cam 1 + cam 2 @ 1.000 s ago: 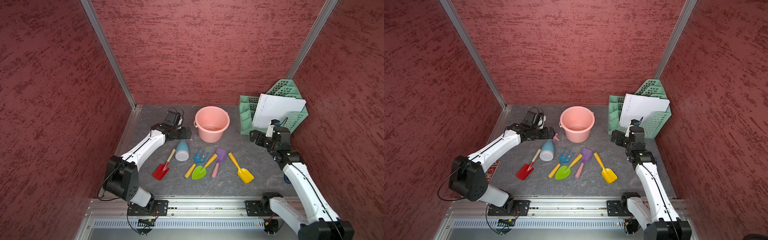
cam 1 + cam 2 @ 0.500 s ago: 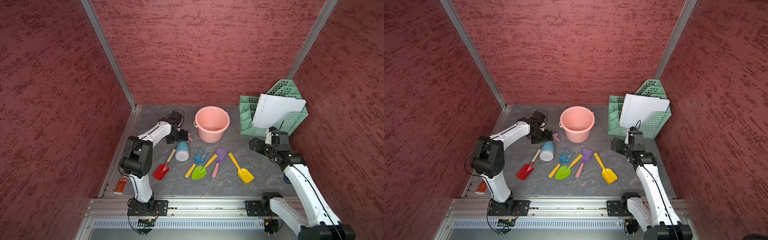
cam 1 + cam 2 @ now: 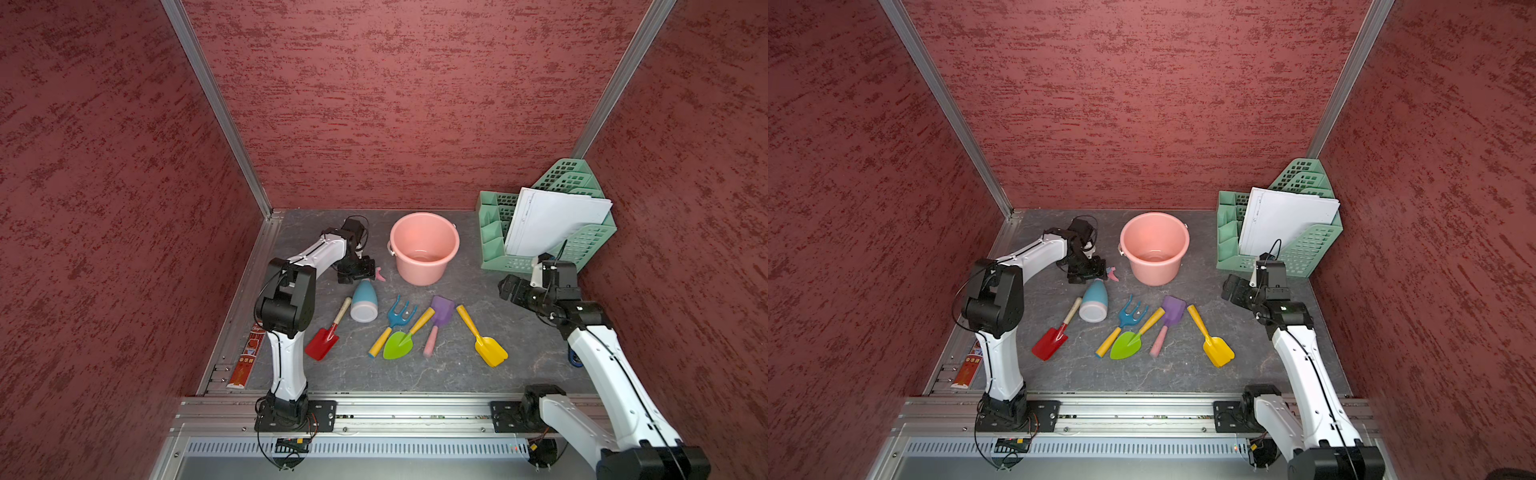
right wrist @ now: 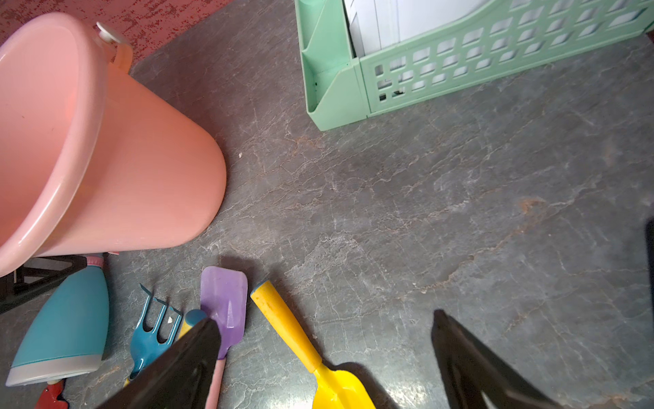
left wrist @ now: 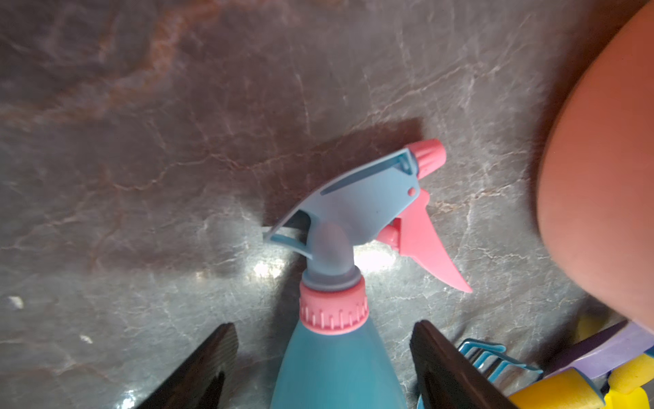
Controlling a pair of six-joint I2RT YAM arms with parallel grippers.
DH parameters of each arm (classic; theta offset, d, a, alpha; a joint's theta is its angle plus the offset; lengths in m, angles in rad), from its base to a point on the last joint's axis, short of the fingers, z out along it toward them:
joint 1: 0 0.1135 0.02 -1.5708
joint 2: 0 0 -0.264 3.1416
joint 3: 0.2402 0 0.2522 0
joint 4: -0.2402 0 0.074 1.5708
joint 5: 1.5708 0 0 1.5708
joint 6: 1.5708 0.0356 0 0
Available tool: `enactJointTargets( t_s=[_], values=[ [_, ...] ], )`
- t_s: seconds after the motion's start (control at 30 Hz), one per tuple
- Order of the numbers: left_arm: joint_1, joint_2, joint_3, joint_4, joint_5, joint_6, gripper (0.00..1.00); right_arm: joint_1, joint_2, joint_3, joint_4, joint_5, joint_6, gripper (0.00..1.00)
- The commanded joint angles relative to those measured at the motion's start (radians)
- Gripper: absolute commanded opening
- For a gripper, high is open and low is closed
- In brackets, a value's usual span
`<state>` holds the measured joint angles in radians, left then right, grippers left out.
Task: Organize the gardening tools
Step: Pick up the gardening tool from the center of the board.
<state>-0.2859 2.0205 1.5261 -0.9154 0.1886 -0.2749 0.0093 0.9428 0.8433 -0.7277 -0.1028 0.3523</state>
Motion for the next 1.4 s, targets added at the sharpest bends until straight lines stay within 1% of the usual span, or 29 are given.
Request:
enactJointTargets(
  t_s=[0.0,0.23,0.4,0.67,0.87,1.0,1.17,1.3,1.37],
  values=[
    [-0.01,0.033,0.034,-0.042,0.005,0.016,0.79,0.003,-0.001,0.031,-0.008,0.021,0.008,0.98],
    [-0.012,0.066,0.019,-0.016,-0.014,0.0,0.73,0.003,-0.009,0.023,-0.003,0.026,0.019,0.98],
    [-0.013,0.089,0.035,-0.012,-0.027,-0.003,0.67,0.003,-0.005,0.021,-0.004,0.024,0.023,0.98],
    [-0.015,0.12,0.052,-0.008,-0.025,-0.01,0.49,0.003,-0.002,0.012,-0.003,0.028,0.033,0.98],
    [-0.014,0.135,0.05,-0.004,-0.016,-0.018,0.25,0.003,-0.001,0.01,-0.004,0.023,0.036,0.99],
    [-0.015,0.12,0.048,0.001,-0.019,-0.026,0.14,0.003,-0.002,0.011,-0.004,0.025,0.037,0.98],
    [-0.012,0.072,0.044,0.015,-0.029,-0.035,0.05,0.002,-0.004,0.005,-0.001,0.02,0.041,0.98],
    [-0.013,0.015,0.024,0.041,-0.046,-0.04,0.02,0.003,-0.01,-0.003,0.004,0.017,0.046,0.98],
    [-0.013,-0.027,0.002,0.068,-0.075,-0.044,0.01,0.003,-0.016,-0.008,0.009,0.017,0.049,0.98]
  ],
)
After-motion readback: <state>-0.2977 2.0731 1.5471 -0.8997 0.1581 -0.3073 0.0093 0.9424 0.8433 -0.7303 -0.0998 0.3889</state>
